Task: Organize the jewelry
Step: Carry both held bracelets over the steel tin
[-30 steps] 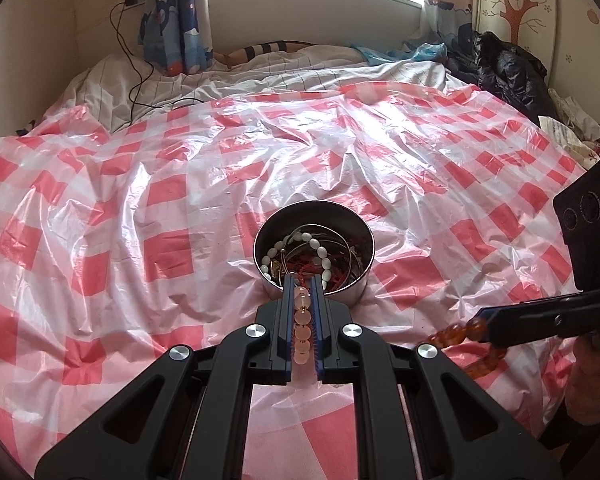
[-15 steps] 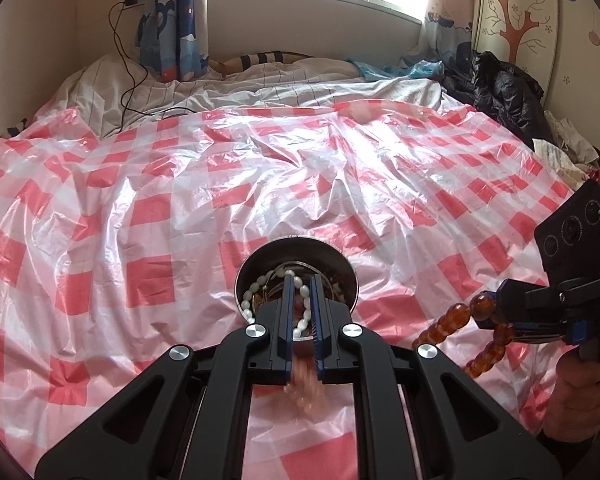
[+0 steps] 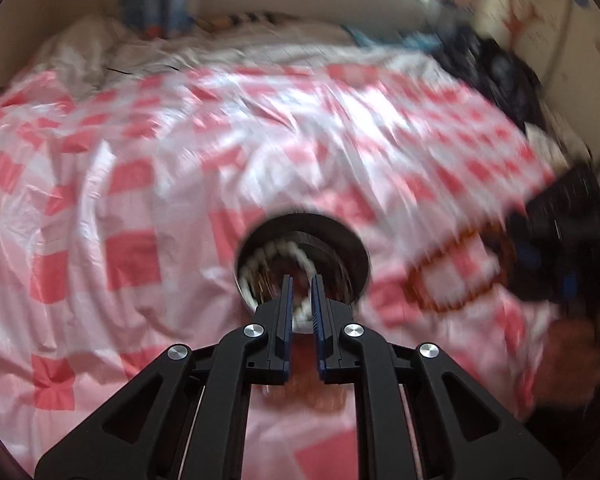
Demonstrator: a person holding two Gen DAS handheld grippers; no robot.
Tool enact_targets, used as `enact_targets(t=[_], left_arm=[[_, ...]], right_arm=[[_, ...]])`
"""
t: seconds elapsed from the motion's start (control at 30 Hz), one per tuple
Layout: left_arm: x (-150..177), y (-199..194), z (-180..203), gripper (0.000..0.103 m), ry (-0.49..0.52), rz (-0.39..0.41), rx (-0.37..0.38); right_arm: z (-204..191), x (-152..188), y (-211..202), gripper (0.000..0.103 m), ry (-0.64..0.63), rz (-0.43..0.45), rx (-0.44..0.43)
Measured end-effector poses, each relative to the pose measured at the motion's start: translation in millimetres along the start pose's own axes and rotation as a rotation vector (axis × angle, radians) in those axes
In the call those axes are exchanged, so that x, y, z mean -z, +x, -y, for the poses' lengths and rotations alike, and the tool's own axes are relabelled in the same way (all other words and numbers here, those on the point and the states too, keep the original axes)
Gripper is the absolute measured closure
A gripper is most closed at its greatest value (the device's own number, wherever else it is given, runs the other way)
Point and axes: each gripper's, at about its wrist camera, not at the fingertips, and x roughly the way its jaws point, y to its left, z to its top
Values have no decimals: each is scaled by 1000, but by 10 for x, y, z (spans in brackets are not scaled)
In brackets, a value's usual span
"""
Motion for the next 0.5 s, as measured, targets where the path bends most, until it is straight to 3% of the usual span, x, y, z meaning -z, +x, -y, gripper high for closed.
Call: enact_targets(t=[0.03, 0.13, 0.2, 0.27, 0.33, 0.37, 0.4, 0.43, 0.47, 0.5], left_arm=[[45, 6, 27, 90, 37, -12, -20], [245, 149, 8, 56, 98, -115, -40], [331, 281, 17, 50, 124, -148, -96], [377, 411, 29, 35, 123, -180, -101], [402, 469, 41, 33, 115, -169, -130], [397, 484, 18, 34, 87, -170, -109], [395, 482, -12, 50, 57, -173, -66], [398, 469, -27, 79, 37, -181, -23], [396, 447, -26, 91, 33, -187, 1], [401, 427, -6, 95, 55, -184, -12]], right_arm=[[13, 7, 9, 91, 5, -5, 0], [14, 20, 26, 91, 6, -13, -1], [9, 23, 30, 91, 3, -16, -3], [8, 21, 46, 91, 4, -22, -4], [10, 25, 53, 91, 6, -26, -5], [13, 24, 57, 91, 6, -29, -4], [11, 25, 57, 91, 6, -30, -5], [7, 23, 55, 91, 6, -31, -6], [3, 21, 54, 91, 5, -31, -7], [-1, 21, 51, 91, 4, -31, -8]])
